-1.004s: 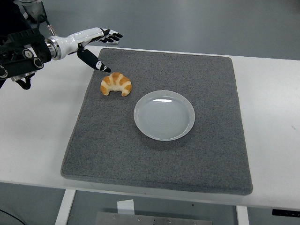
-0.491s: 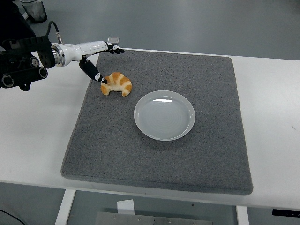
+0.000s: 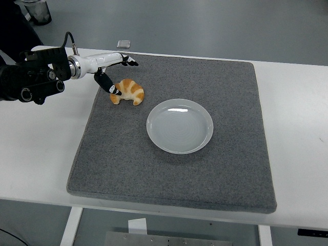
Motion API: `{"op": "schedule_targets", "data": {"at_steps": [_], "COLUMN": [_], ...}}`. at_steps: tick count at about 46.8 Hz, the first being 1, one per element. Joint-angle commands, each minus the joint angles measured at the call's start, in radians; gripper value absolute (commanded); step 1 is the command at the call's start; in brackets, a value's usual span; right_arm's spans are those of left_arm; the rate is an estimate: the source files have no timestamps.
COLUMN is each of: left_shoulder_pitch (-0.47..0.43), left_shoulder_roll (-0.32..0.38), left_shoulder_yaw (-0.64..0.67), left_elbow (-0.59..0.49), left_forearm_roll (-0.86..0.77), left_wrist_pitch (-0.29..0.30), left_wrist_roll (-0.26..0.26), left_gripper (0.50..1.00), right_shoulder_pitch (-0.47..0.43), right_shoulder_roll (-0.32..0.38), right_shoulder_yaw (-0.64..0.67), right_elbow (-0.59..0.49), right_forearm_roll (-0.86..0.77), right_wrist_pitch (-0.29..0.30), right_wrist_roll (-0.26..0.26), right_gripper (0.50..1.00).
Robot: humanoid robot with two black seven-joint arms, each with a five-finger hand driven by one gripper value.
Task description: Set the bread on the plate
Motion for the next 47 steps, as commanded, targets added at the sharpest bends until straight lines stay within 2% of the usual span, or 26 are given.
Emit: {"op": "schedule_targets", "data": {"at_steps": [1, 12, 37, 47], "left_shoulder_pitch": [0.012, 0.031, 0.038, 0.051], "left_shoulder_roll": [-0.016, -0.047, -0.054, -0.064], "left_shoulder_yaw": [0.0, 0.0, 0.0, -0.002], "left_elbow": [0.022, 0.037, 0.046, 0.049], "left_forearm_roll": [0.0, 0.0, 0.0, -0.002], "left_wrist_pitch": [0.0, 0.0, 0.0, 0.0], "left_wrist_roll": [0.001, 0.004, 0.01, 0.01], "left_gripper": [0.932, 0.919, 0.917, 0.947], "right_shoulder_pitch": [0.0, 0.0, 0.0, 0.0], "right_shoulder_roll": [0.0, 0.0, 0.0, 0.0], "right_shoulder_yaw": [0.0, 0.0, 0.0, 0.0], "right_elbow": [0.0, 0.0, 0.0, 0.0], "right_forearm_roll": [0.0, 0.0, 0.0, 0.0], "right_wrist_pitch": [-0.001, 0.001, 0.001, 0.001], "right_wrist_roll": [0.0, 0.0, 0.0, 0.0], "right_gripper": [0.952, 0.952, 0.954, 0.952]}}
